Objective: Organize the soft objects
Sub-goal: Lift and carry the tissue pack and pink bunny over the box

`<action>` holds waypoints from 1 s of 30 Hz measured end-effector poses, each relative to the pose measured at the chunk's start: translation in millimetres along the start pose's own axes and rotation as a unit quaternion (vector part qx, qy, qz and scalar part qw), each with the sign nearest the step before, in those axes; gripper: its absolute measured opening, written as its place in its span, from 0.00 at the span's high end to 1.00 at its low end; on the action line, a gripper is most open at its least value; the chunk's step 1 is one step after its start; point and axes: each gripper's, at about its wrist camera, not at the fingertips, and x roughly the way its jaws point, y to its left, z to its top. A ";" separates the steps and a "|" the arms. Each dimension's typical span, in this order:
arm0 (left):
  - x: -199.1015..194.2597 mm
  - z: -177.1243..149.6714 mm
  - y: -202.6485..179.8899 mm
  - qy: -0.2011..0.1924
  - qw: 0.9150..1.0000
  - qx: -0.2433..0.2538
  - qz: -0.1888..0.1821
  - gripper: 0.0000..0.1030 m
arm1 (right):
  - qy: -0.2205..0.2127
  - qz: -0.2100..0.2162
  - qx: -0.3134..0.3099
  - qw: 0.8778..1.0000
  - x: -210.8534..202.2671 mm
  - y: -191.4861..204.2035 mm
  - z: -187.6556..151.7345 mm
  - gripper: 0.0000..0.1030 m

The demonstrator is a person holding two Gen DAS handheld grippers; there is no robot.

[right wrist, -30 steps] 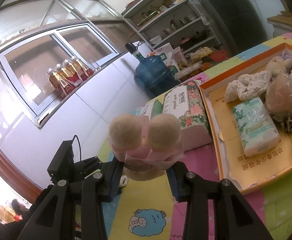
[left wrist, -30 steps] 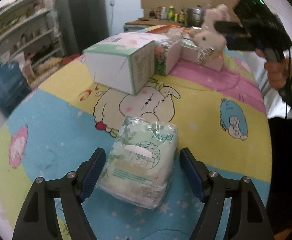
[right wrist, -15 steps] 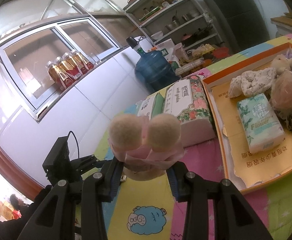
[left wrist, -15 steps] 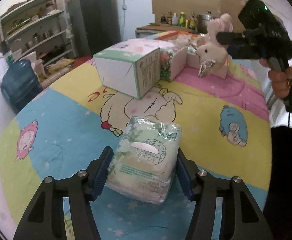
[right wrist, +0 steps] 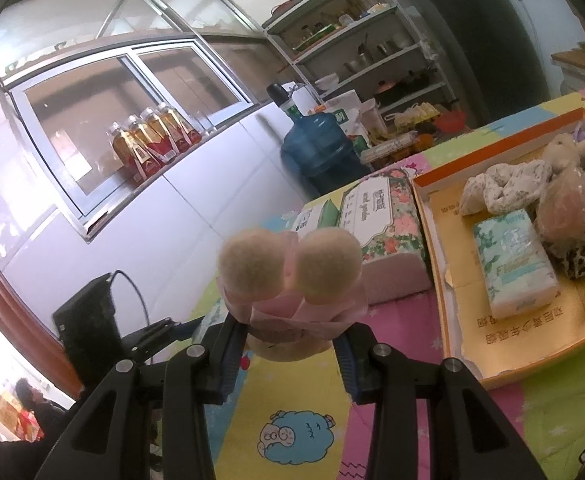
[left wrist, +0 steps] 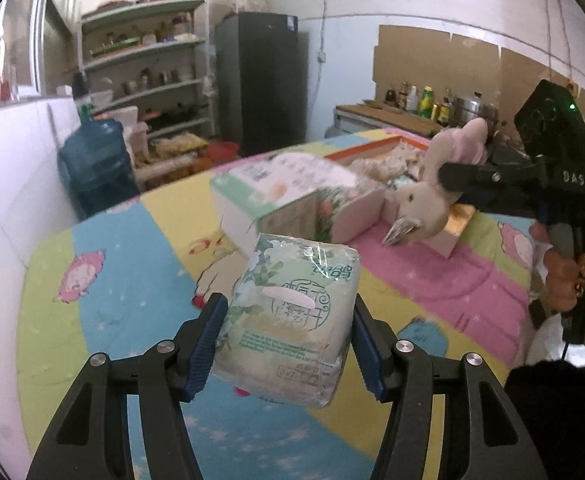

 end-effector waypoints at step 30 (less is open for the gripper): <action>55.3 92.4 -147.0 -0.025 0.990 -0.081 0.117 0.40 | -0.110 -0.032 0.016 0.993 -107.2 -75.3 41.7 0.60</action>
